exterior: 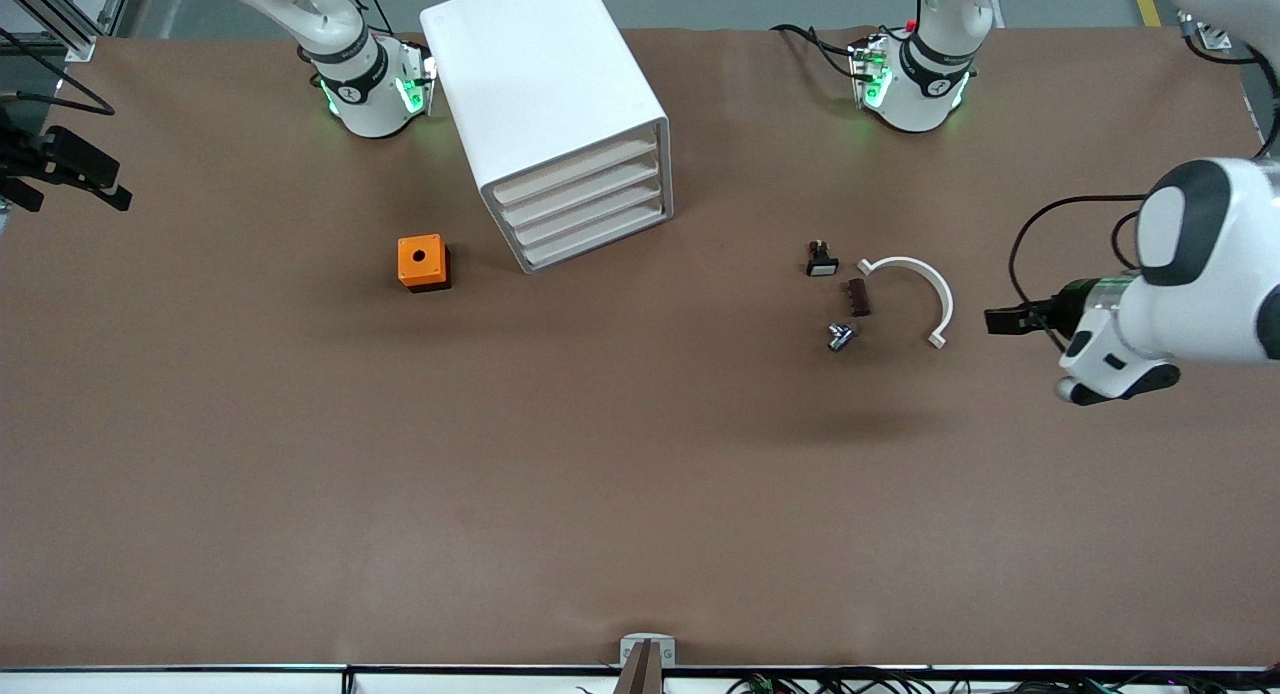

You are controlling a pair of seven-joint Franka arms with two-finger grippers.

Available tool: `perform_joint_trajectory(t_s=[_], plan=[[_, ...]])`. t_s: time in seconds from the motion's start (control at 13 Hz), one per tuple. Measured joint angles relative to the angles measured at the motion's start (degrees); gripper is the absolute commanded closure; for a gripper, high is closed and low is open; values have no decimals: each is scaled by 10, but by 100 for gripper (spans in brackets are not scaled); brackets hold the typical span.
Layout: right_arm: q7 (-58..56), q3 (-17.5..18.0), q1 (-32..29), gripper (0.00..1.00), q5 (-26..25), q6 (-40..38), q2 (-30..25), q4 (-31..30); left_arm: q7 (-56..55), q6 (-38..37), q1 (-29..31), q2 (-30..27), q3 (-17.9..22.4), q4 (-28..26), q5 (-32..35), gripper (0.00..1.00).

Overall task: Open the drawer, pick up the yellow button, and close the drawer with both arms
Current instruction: 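Move the left gripper toward the drawer handle of the white cabinet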

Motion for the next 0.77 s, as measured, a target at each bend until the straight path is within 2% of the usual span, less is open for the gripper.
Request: perform_joint_trajectory(t_s=[0.54, 0.77], plan=[[0, 0, 0, 0, -1, 0, 0, 2, -182, -1, -87, 74, -2, 6, 0, 0], [0, -1, 0, 0, -1, 0, 0, 7, -267, -1, -114, 102, -2, 31, -2, 0]])
